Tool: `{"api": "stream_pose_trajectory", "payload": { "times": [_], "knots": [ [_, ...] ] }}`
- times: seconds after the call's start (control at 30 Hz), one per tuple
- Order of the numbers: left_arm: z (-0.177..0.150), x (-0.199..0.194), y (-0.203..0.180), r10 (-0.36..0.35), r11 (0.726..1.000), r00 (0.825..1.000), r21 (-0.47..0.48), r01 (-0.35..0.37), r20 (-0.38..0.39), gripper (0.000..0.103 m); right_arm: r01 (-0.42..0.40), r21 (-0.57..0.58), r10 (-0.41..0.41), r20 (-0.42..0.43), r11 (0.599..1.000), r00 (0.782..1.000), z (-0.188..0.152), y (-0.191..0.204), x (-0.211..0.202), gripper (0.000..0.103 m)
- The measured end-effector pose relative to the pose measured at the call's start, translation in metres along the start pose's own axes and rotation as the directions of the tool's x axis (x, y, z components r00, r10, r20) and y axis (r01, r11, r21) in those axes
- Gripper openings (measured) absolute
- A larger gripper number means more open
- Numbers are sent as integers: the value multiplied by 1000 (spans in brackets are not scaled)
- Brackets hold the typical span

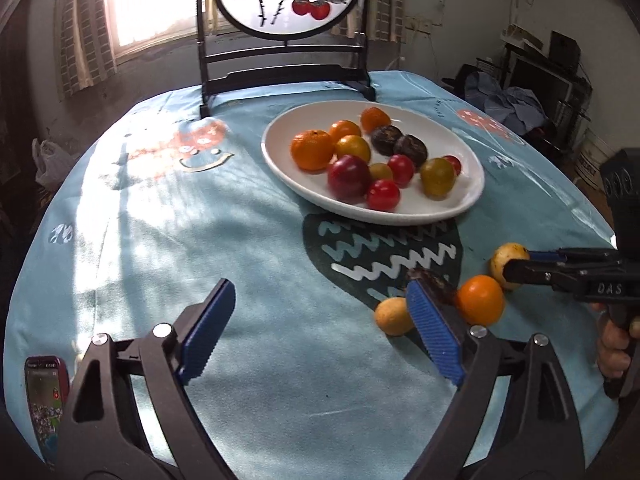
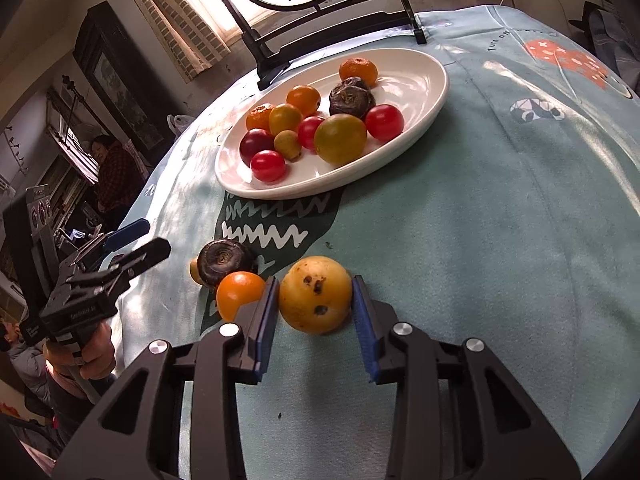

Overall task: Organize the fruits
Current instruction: 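Grasp the spotted yellow fruit with the right tool while the left tool grasps a small yellow fruit, then release both yellow fruits onto the white plate with both tools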

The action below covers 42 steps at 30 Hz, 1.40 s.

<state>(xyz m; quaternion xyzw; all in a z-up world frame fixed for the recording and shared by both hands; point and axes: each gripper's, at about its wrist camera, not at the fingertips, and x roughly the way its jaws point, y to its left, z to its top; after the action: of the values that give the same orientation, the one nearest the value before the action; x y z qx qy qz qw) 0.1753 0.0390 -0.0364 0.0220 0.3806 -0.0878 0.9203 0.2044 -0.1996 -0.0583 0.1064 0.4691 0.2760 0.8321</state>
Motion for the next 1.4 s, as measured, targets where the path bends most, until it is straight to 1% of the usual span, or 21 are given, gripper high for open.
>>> {"api": "stream_pose_trajectory", "payload": {
  "times": [0.03, 0.07, 0.1, 0.17, 0.27, 0.37, 0.43, 0.5, 0.63, 0.77, 0.87, 0.93, 1.03, 1.23, 1.33, 1.4],
  "knots": [
    [-1, 2, -6, -22, 999, 1000, 34, 22, -12, 71, 4, 3, -4, -1, 1000, 1000, 0, -1, 0, 37],
    [-3, 5, -11, -43, 997, 999, 62, 45, -30, 59, 6, 6, -6, -2, 1000, 1000, 0, -1, 0, 37],
    [-5, 7, -16, -60, 994, 997, 87, 64, -49, 50, 8, 10, -8, -1, 1000, 1000, 0, -2, 0, 37],
    [-9, 12, -26, -75, 987, 994, 135, 86, -81, 43, 13, 15, -13, 1, 1000, 1000, 0, -3, 0, 37],
    [-12, 16, -35, -85, 979, 992, 179, 101, -97, 41, 16, 16, -16, 4, 1000, 1000, 0, -3, -1, 37],
    [-12, 21, -36, -102, 976, 989, 184, 121, -107, 41, 19, 16, -19, 5, 1000, 1000, 0, -3, -1, 37],
    [-11, 27, -38, -96, 975, 988, 190, 118, -124, 39, 21, 17, -21, 5, 1000, 1000, 0, -4, -1, 37],
    [-10, 34, -40, -93, 973, 985, 198, 121, -142, 34, 23, 18, -23, 9, 1000, 1000, 0, -4, -2, 37],
    [-8, 37, -44, -80, 971, 988, 214, 108, -134, 33, 24, 17, -24, 11, 1000, 1000, 0, -4, -3, 37],
    [-9, 36, -44, -78, 971, 989, 217, 105, -129, 29, 23, 18, -23, 14, 1000, 1000, 0, -4, -3, 37],
    [-9, 34, -43, -66, 973, 990, 210, 90, -122, 29, 23, 18, -23, 13, 1000, 1000, -1, -4, -3, 37],
    [-9, 29, -40, -66, 977, 992, 197, 86, -107, 29, 21, 17, -21, 17, 1000, 1000, 0, -4, -4, 37],
    [-7, 19, -35, -91, 982, 993, 161, 102, -76, 29, 16, 4, -16, 41, 1000, 999, 0, -1, -8, 37],
    [2, 9, -26, -122, 987, 992, 102, 125, -34, 29, -30, -23, 32, 105, 999, 994, 4, 6, -20, 37],
    [13, 6, -20, -133, 990, 991, 46, 133, -4, 29, -72, -13, 73, 137, 997, 988, 12, 8, -22, 37],
    [23, 6, -13, -133, 991, 991, -5, 133, 22, 29, -70, -11, 71, 170, 998, 983, 21, 10, -22, 37]
  ]
}}
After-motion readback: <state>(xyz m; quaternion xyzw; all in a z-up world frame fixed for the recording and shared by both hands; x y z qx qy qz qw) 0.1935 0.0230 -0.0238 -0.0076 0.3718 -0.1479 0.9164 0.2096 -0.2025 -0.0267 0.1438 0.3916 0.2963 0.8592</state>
